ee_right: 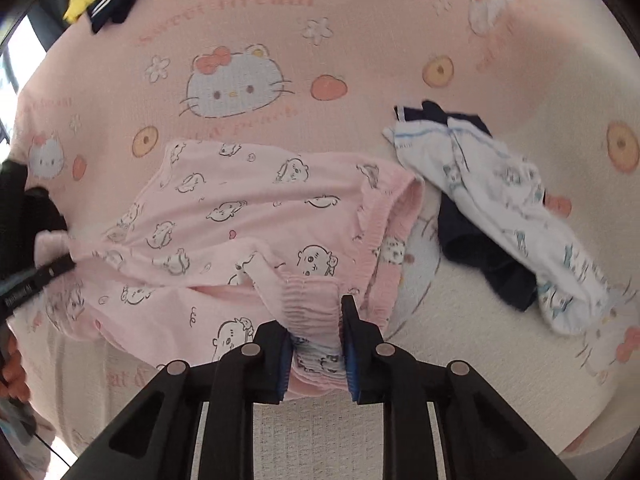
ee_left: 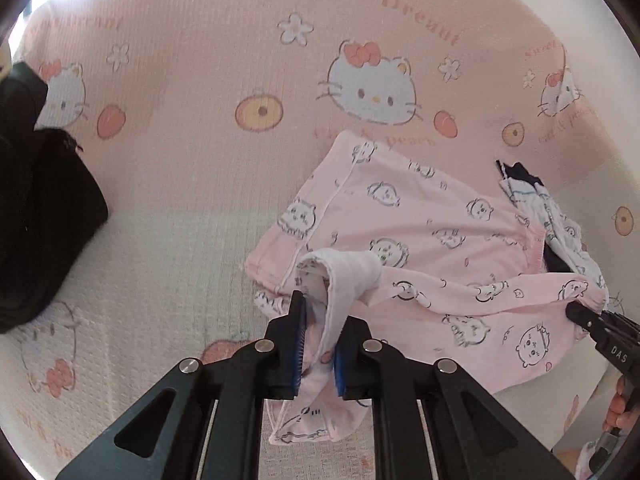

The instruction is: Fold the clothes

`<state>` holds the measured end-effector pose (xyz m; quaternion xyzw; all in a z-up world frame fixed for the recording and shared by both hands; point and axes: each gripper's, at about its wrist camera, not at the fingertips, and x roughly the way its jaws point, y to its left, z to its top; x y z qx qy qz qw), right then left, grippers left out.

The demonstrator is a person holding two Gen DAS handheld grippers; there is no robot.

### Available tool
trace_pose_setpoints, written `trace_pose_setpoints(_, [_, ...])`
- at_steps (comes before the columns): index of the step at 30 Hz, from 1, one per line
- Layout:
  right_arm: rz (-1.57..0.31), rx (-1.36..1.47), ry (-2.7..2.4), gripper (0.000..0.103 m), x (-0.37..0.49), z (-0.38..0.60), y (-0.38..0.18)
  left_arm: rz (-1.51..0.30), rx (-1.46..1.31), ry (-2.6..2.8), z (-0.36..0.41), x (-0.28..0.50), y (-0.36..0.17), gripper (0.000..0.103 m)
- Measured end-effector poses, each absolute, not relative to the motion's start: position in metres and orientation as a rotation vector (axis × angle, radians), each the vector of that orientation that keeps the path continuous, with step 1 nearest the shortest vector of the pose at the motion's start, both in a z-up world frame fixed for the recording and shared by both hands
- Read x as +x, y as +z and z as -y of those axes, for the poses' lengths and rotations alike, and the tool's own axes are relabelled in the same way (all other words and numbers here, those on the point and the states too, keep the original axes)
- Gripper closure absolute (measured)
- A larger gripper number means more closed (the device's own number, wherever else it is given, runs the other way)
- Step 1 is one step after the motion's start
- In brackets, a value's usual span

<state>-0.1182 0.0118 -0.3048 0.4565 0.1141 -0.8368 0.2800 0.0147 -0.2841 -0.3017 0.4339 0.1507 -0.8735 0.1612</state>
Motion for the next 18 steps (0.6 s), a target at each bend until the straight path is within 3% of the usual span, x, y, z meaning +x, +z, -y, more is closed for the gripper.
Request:
trace_pose_setpoints(12, [-0.016,1.314,-2.235,0.083,-0.154,-0.03,-0.297,-0.288,1.156,-2.557,0.283,-0.021,-0.278,0.093])
trace_pose_setpoints(18, [-0.042,1.316,-2.237,0.083,-0.171,-0.027,-0.29,-0.293,1.16,-2.591,0.288,-0.05,-0.268,0.093])
